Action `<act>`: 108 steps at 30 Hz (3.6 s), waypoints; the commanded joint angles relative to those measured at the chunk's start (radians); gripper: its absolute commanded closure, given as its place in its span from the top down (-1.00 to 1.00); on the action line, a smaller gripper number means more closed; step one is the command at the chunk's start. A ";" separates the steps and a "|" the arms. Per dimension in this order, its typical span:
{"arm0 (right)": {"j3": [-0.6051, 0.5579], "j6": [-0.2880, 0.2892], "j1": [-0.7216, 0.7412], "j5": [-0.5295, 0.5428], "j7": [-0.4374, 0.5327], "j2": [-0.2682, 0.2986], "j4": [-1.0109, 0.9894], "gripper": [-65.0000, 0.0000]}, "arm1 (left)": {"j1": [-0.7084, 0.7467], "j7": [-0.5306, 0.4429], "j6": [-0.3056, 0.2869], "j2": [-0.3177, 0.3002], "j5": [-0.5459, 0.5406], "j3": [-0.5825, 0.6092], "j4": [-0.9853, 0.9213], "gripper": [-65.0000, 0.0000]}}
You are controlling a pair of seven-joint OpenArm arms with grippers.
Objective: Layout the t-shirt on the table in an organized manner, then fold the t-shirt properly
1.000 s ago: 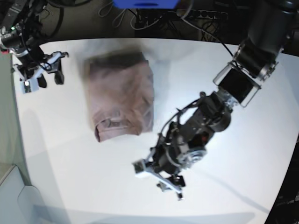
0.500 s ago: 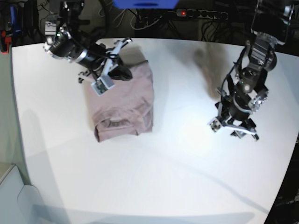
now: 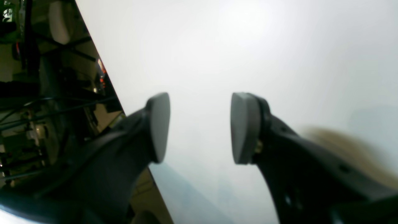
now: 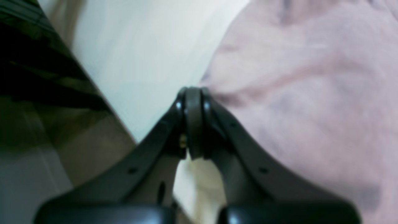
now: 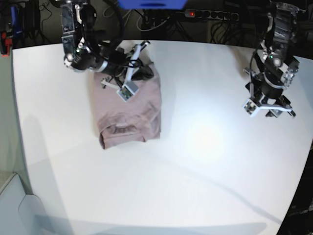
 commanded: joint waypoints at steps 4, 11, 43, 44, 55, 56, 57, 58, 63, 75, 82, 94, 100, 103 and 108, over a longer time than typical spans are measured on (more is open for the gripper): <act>-0.055 0.007 0.020 0.019 0.095 0.001 -0.090 -1.00 | 0.030 -0.006 0.010 -0.012 0.009 -0.009 0.026 -0.07; -0.083 0.007 0.017 0.020 0.139 0.004 -0.130 -1.00 | 0.073 -0.006 0.010 -0.009 0.004 -0.031 0.051 -0.07; 0.155 0.007 -0.630 0.016 0.348 0.218 0.213 -1.00 | 0.467 -0.016 0.010 0.360 -0.002 -0.048 0.140 -1.00; 0.154 0.007 -0.638 0.007 0.365 0.222 0.186 -1.00 | 0.486 -0.016 0.010 0.378 -0.002 -0.046 0.138 -1.00; -0.014 0.007 -0.635 -0.233 0.675 0.207 -0.253 -1.00 | 0.618 -0.020 0.022 0.449 -0.122 0.008 -0.002 -1.00; -0.029 0.007 -0.623 -0.233 0.713 0.207 -0.296 -1.00 | 0.613 -0.033 0.022 0.449 -0.146 0.005 -0.046 -1.00; -0.046 0.007 -0.609 -0.234 0.739 0.207 -0.340 -1.00 | 0.613 -0.062 0.022 0.441 -0.166 -0.003 -0.098 -1.00; -0.064 0.007 -0.595 -0.234 0.759 0.205 -0.385 -1.00 | 0.612 -0.109 0.024 0.432 -0.183 -0.018 -0.154 -1.00; -0.079 0.007 -0.517 -0.237 0.814 0.164 -0.575 -1.00 | 0.549 -0.311 0.024 0.421 -0.248 -0.089 -0.442 -1.00; -0.079 0.007 -0.239 -0.239 0.965 0.033 -1.094 -1.00 | 0.210 -0.635 0.015 0.266 -0.284 -0.298 -1.197 -1.00; -0.075 -0.110 -0.104 -0.236 1.060 0.023 -1.339 -1.00 | -0.014 -0.722 0.024 0.192 -0.284 -0.299 -1.591 -1.00; -0.075 -0.785 -0.003 -0.234 1.196 -0.049 -1.553 -1.00 | -0.114 -0.724 0.265 0.291 -0.272 -0.264 -1.665 -1.00; -0.076 -0.881 -0.011 -0.234 1.207 -0.028 -1.553 -1.00 | -0.145 -0.724 0.274 0.335 -0.278 -0.163 -1.666 -1.00; -0.076 -0.882 -0.009 -0.234 1.207 -0.020 -1.553 -1.00 | -0.148 -0.724 0.274 0.341 -0.280 -0.163 -1.666 -1.00; -0.076 -0.882 -0.006 -0.234 1.207 -0.010 -1.553 -1.00 | -0.148 -0.724 0.274 0.341 -0.281 -0.163 -1.666 -1.00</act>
